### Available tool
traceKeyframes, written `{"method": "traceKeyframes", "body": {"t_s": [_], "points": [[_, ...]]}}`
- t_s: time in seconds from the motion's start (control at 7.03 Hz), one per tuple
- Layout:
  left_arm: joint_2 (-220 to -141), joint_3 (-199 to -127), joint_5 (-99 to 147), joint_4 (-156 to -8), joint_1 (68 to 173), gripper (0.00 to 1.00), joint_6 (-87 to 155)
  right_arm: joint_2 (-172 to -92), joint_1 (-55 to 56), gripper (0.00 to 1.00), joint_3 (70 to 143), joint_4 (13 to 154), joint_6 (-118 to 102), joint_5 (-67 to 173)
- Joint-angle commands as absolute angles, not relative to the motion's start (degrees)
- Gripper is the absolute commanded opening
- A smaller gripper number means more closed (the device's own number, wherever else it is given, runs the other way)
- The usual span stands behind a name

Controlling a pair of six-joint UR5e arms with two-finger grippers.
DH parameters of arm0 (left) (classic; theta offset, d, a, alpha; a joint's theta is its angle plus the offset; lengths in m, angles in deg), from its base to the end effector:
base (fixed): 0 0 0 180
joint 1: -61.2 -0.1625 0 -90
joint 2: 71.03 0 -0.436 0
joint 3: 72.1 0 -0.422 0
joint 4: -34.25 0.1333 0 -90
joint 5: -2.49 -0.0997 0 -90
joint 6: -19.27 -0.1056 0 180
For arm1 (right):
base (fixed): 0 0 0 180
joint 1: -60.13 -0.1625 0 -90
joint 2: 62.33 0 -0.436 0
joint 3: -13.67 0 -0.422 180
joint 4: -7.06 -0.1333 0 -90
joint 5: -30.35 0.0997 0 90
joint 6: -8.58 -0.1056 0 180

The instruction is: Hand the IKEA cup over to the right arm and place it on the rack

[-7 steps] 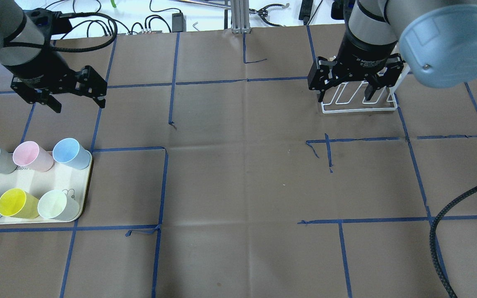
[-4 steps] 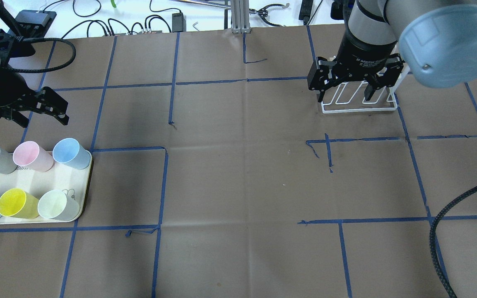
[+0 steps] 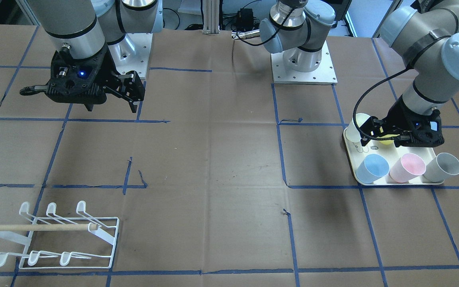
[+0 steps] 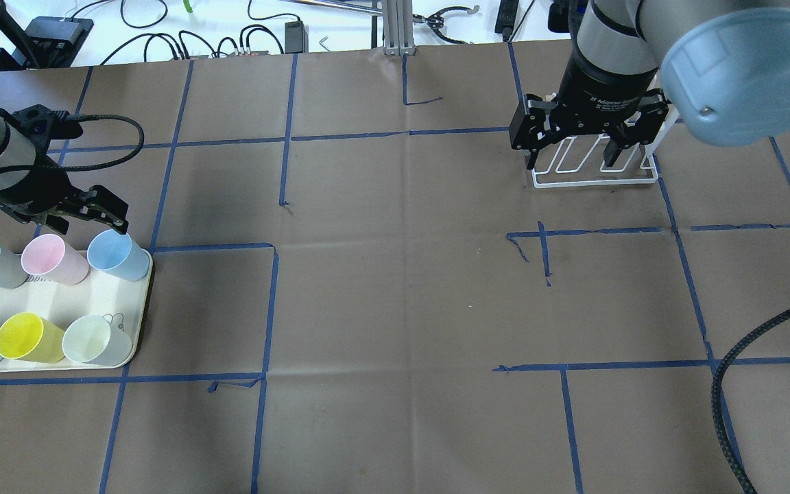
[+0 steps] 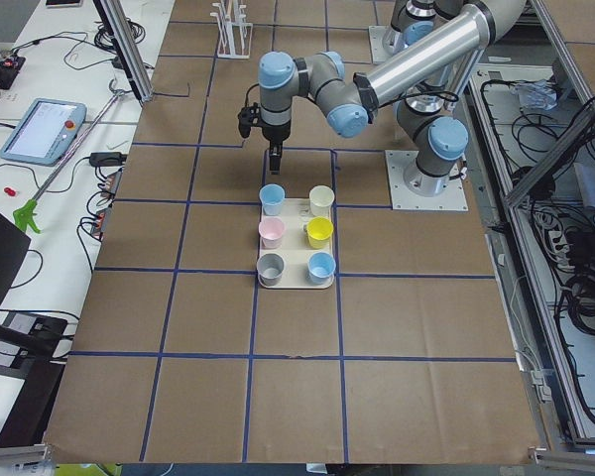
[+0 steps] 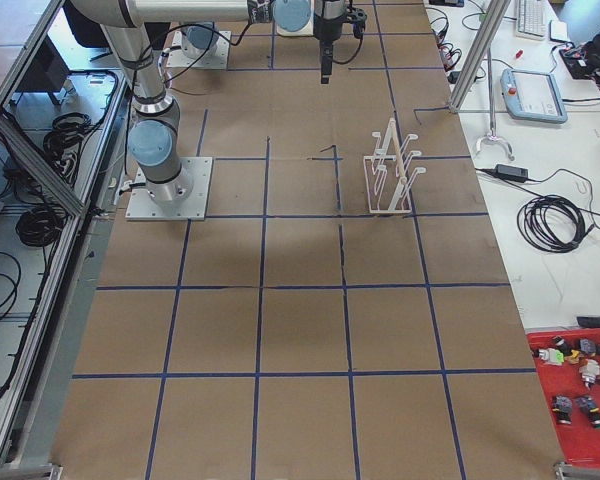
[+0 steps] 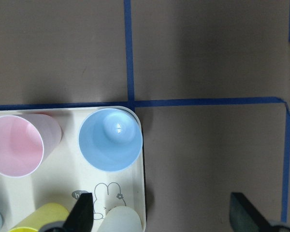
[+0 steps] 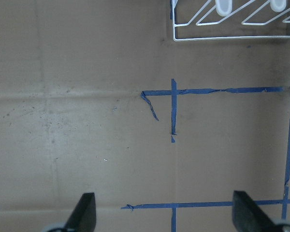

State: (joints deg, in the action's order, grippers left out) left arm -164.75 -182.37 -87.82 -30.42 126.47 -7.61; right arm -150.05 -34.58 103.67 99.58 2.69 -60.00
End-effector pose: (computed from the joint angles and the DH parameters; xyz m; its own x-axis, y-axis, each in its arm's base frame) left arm 0.0953 -0.5242 0.3228 -0.9992 0.0373 -0.0154 0.0376 0.9991 -0.0184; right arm 0.1765 -0.5264 0.4762 -0.9998 0.0206 0.0056 0.0206 0.9998 -0.0048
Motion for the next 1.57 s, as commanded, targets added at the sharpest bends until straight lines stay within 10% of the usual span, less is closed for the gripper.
{"method": "traceKeyframes", "body": {"t_s": [0.0,1.14,1.42], "points": [[-168.5,-183.5,-87.9,-27.6,126.0,0.99,-8.9,-150.0,-34.6,1.0,103.7,99.6,2.7,-60.0],[-173.1,-190.7,-87.9,-13.8,126.0,0.99,-8.7,-148.2,-34.7,1.0,103.7,105.0,1.1,-59.1],[-173.1,-190.0,-88.6,-13.9,126.0,0.57,-8.9,-148.4,-34.9,1.0,103.8,109.9,-8.9,-58.3]]}}
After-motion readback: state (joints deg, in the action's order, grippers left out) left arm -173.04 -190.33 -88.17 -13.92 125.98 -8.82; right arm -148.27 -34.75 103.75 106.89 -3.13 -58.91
